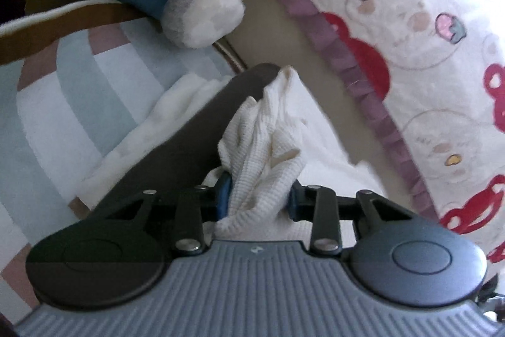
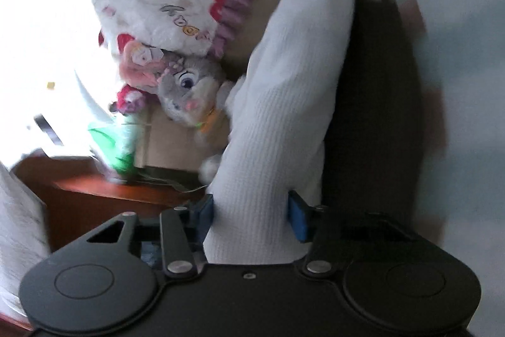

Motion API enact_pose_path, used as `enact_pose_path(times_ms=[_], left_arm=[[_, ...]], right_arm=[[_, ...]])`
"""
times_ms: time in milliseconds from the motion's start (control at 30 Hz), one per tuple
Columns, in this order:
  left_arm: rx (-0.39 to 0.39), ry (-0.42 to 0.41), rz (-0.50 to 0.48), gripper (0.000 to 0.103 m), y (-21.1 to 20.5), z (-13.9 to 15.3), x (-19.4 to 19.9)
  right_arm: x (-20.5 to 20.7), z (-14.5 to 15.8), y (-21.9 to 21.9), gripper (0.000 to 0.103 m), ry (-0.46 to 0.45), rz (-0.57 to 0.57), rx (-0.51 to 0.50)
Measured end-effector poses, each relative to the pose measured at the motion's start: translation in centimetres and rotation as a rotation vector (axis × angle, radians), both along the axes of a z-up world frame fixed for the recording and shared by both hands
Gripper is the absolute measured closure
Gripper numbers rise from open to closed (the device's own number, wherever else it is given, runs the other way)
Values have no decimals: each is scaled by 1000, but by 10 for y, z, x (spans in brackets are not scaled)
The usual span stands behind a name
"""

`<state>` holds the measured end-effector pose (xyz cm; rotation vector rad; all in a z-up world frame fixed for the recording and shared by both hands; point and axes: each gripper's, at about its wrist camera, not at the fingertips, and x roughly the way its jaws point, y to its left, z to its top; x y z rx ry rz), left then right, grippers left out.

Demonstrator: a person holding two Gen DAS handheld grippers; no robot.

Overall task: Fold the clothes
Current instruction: 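Lower the white garment onto the folded brown garment with both grippers, then open both grippers and release the white garment on the brown stack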

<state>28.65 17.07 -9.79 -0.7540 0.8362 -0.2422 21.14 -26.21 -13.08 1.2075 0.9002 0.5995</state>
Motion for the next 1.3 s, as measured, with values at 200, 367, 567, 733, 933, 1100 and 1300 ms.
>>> enact_pose_path(times_ms=[200, 367, 567, 733, 933, 1100, 1300], left_arm=[[108, 70, 56, 60, -6, -18, -7], [238, -76, 294, 62, -6, 6, -40], [302, -296, 113, 64, -41, 37, -61], [498, -206, -39, 65, -86, 6, -60], [404, -217, 20, 66, -76, -24, -70], [422, -221, 17, 66, -78, -22, -70], [395, -233, 25, 66, -76, -27, -71]], right_arm=[[-14, -24, 15, 50, 88, 86, -85], [-28, -16, 22, 50, -45, 116, -243], [-29, -8, 23, 45, -83, 137, -327], [-28, 6, 19, 29, -141, 127, -385], [-9, 27, -16, 29, -246, -25, -433], [50, 9, -12, 33, -222, -59, -436], [55, 34, 20, 68, -555, -88, -667]])
